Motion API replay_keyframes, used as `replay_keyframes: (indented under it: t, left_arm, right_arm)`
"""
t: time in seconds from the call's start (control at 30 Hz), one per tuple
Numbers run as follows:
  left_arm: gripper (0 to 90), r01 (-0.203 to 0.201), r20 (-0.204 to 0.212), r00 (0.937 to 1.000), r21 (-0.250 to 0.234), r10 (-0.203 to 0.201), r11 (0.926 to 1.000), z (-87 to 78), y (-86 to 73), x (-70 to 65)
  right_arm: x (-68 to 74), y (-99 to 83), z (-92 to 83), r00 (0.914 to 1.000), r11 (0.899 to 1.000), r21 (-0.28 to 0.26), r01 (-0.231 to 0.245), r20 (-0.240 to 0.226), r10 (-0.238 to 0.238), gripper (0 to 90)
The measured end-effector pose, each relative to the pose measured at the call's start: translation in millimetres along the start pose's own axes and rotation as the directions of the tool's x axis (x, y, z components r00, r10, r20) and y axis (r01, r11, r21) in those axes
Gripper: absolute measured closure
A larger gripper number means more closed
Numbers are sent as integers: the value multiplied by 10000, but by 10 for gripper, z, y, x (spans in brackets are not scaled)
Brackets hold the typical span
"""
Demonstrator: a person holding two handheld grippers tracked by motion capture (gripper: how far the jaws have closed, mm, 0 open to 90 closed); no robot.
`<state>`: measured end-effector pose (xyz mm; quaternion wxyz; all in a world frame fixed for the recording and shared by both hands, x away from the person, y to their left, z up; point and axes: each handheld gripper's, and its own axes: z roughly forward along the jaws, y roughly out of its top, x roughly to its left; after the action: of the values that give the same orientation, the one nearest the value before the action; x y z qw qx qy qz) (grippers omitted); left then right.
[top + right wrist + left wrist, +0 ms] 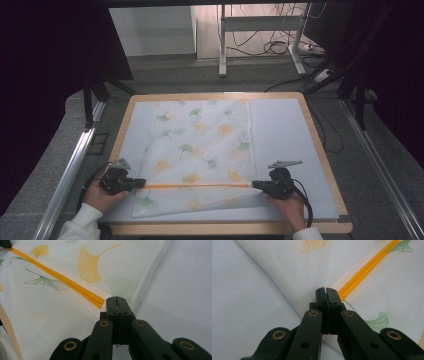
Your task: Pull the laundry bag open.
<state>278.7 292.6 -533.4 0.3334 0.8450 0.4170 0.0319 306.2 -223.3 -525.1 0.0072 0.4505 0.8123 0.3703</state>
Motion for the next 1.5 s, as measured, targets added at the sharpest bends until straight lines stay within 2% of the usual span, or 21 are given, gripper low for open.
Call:
replay_keyframes:
  t: [0.43,0.8,0.93,1.0,1.03,1.1,1.13,1.17,1.23,1.27,1.3,1.4,1.43,1.47,1.5]
  left_arm:
    - [897,104,49,9999,-234,-103,9997,-17,-60,15]
    - [890,-112,-315,9995,-496,96,9987,21,-48,-34]
    - [881,-142,-349,9993,-583,122,9982,15,-41,-61]
    - [856,-244,-366,9991,-709,218,9972,-3,-37,-77]
    - [856,-250,-355,9991,-821,222,9963,-15,-34,-85]
    - [772,-170,-526,9986,-1323,101,9911,-59,-20,-92]
    - [737,-170,-526,9986,-1323,101,9911,-59,-20,-92]
    - [737,-84,-617,9981,-1540,-11,9880,-74,-16,-91]
    - [713,47,-804,9965,-1959,-208,9806,-110,-8,-88]
    - [686,133,-965,9947,-2315,-366,9728,-142,7,-91]
    - [687,133,-965,9947,-2315,-366,9728,-142,7,-91]
    - [678,-35,-1305,9909,-2673,-326,9636,-162,41,-122]
    - [660,-79,-1446,9889,-2754,-333,9613,-159,55,-137]
    - [605,-201,-1643,9860,-2865,-284,9579,-142,90,-152]
    - [575,-201,-1643,9860,-2865,-284,9579,-142,90,-152]
  right_arm:
    - [-1,0,0,10000,10000,0,21,-3,-21,895]
    - [3,-2,-1,10000,10000,-32,8,5,-8,895]
    - [30,1,-3,9997,9998,-22,174,182,-173,894]
    - [39,2,-10,9983,9986,-64,528,260,-526,891]
    - [39,2,-10,9983,9986,-64,528,260,-526,891]
    - [35,13,-75,9971,9959,-497,762,110,-758,866]
    - [35,13,-75,9971,9959,-497,762,110,-758,866]
    - [37,21,-114,9969,9939,-783,783,116,-776,857]
    - [47,33,-180,9959,9885,-1220,898,172,-883,854]
    - [46,31,-216,9949,9854,-1374,1007,238,-983,836]
    - [46,31,-216,9949,9854,-1374,1007,238,-983,836]
    - [39,20,-222,9932,9837,-1378,1157,278,-1129,787]
    - [41,20,-227,9925,9828,-1389,1214,327,-1179,768]
    - [47,24,-244,9894,9785,-1490,1424,481,-1367,709]
    - [47,24,-244,9894,9785,-1490,1424,481,-1367,709]
